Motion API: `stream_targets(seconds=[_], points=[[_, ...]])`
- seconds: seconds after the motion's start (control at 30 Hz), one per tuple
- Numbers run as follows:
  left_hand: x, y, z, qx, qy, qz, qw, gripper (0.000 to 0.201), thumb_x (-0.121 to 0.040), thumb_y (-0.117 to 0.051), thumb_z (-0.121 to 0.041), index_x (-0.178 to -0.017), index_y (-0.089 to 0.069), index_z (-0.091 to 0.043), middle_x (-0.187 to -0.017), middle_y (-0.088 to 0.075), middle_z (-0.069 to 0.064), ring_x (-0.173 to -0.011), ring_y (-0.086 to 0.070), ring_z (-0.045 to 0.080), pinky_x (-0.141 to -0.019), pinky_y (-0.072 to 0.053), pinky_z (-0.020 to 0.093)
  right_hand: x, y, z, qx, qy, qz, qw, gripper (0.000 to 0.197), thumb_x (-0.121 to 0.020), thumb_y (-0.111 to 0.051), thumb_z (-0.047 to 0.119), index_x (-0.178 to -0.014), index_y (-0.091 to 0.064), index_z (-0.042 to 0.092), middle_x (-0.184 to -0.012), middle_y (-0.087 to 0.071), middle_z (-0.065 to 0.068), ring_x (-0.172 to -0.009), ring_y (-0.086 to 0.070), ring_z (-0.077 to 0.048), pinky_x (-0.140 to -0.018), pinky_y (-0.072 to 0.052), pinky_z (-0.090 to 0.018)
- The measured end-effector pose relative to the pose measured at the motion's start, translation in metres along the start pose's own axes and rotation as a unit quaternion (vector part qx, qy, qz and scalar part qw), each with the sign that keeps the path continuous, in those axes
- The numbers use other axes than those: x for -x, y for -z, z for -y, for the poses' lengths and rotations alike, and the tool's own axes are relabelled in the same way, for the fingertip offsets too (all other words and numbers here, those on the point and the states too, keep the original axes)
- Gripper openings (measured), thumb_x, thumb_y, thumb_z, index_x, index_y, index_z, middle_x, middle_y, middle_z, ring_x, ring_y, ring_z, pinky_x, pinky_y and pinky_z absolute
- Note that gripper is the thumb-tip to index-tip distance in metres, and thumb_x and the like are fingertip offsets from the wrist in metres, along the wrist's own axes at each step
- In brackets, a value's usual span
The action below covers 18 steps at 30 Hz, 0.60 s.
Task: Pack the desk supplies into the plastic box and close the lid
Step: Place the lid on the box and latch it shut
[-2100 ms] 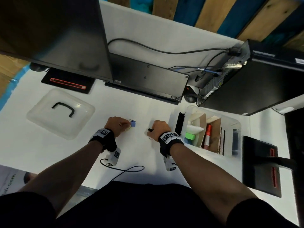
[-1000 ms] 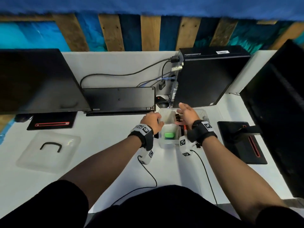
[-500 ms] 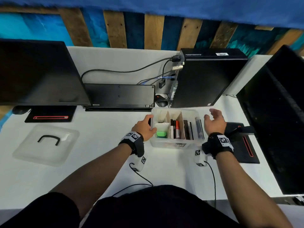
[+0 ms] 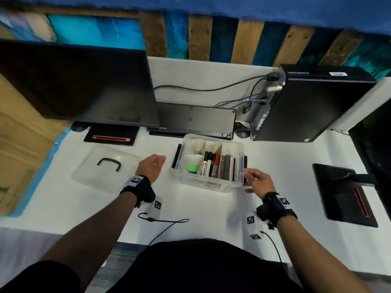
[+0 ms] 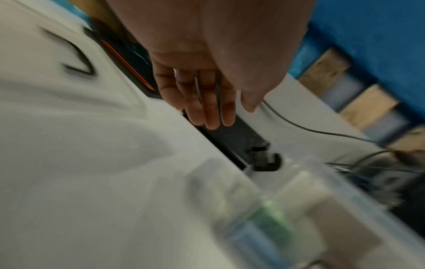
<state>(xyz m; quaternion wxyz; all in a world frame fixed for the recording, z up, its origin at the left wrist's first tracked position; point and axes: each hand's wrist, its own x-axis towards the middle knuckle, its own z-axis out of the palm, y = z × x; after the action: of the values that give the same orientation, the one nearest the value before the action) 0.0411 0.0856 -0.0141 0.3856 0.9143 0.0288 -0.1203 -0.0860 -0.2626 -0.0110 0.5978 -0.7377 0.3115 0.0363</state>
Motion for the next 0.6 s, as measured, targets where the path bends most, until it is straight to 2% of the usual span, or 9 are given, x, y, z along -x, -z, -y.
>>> stream_targets(seconds=[0.03,0.1,0.2,0.3,0.37,0.43,0.5,0.6], points=[[0.0,0.013,0.018,-0.063,0.008,-0.019,0.998,0.029,-0.092,-0.05,-0.044,-0.103,-0.067,-0.023,-0.109,-0.068,0.009,-0.106,-0.061,0.032,-0.091,-0.049,0.038,0.0,-0.01,0.003,-0.003,-0.003,0.004,1.0,0.022,-0.094,-0.06,0.018,-0.113,-0.068,0.01,-0.108,-0.07,-0.017,-0.079,-0.07,-0.028,-0.053,-0.056,-0.03],[0.002,0.034,0.056,-0.194,0.04,-0.03,0.98,0.033,-0.092,-0.05,-0.039,-0.116,-0.061,-0.02,-0.125,-0.058,0.013,-0.121,-0.049,0.034,-0.098,-0.044,0.043,0.0,-0.03,0.009,-0.017,-0.013,0.004,1.0,0.026,-0.096,-0.057,0.018,-0.116,-0.066,0.006,-0.109,-0.068,-0.019,-0.08,-0.068,-0.033,-0.052,-0.057,-0.032],[0.015,0.044,0.098,-0.3,0.113,0.051,0.946,0.061,-0.09,-0.051,-0.046,-0.142,-0.037,-0.018,-0.151,-0.031,0.01,-0.137,-0.03,0.032,-0.111,-0.033,0.044,0.001,-0.052,0.01,-0.028,-0.025,-0.011,0.999,0.028,-0.099,-0.05,0.019,-0.119,-0.063,0.005,-0.111,-0.066,-0.021,-0.081,-0.067,-0.037,-0.061,-0.058,-0.038],[0.028,0.035,0.114,-0.344,0.094,0.093,0.93,0.073,-0.091,-0.047,-0.049,-0.15,-0.018,-0.016,-0.161,-0.009,0.011,-0.145,-0.014,0.033,-0.116,-0.023,0.043,0.003,-0.061,0.007,-0.03,-0.039,-0.028,0.998,0.029,-0.099,-0.048,0.021,-0.119,-0.062,0.005,-0.114,-0.065,-0.02,-0.086,-0.068,-0.039,-0.061,-0.057,-0.037],[0.033,0.03,0.11,-0.351,0.055,0.11,0.928,0.073,-0.091,-0.045,-0.049,-0.151,-0.018,-0.017,-0.16,-0.012,0.01,-0.144,-0.015,0.033,-0.116,-0.024,0.043,0.002,-0.065,0.006,-0.028,-0.041,-0.041,0.998,0.028,-0.1,-0.047,0.02,-0.118,-0.062,0.004,-0.116,-0.065,-0.022,-0.089,-0.068,-0.041,-0.062,-0.056,-0.037],[0.035,0.026,0.099,-0.315,0.003,0.149,0.937,0.071,-0.09,-0.047,-0.05,-0.15,-0.022,-0.02,-0.157,-0.023,0.008,-0.143,-0.021,0.03,-0.115,-0.028,0.041,0.002,-0.07,0.008,-0.022,-0.036,-0.048,0.998,0.028,-0.1,-0.046,0.021,-0.117,-0.061,0.005,-0.12,-0.064,-0.023,-0.09,-0.066,-0.039,-0.066,-0.057,-0.041],[0.036,0.026,0.085,-0.252,-0.023,0.163,0.954,0.07,-0.09,-0.051,-0.048,-0.15,-0.026,-0.024,-0.151,-0.037,0.009,-0.139,-0.031,0.028,-0.113,-0.031,0.04,0.004,-0.077,0.014,-0.026,-0.039,-0.061,0.997,0.034,-0.1,-0.045,0.03,-0.121,-0.06,0.007,-0.124,-0.061,-0.02,-0.097,-0.063,-0.037,-0.074,-0.058,-0.046],[0.021,0.038,0.084,-0.225,0.0,0.068,0.972,0.062,-0.089,-0.053,-0.043,-0.145,-0.037,-0.02,-0.143,-0.045,0.011,-0.132,-0.038,0.031,-0.109,-0.033,0.041,0.01,-0.091,0.025,-0.01,-0.037,-0.1,0.994,0.046,-0.096,-0.05,0.041,-0.13,-0.054,0.011,-0.125,-0.059,-0.013,-0.112,-0.059,-0.035,-0.088,-0.055,-0.048]])
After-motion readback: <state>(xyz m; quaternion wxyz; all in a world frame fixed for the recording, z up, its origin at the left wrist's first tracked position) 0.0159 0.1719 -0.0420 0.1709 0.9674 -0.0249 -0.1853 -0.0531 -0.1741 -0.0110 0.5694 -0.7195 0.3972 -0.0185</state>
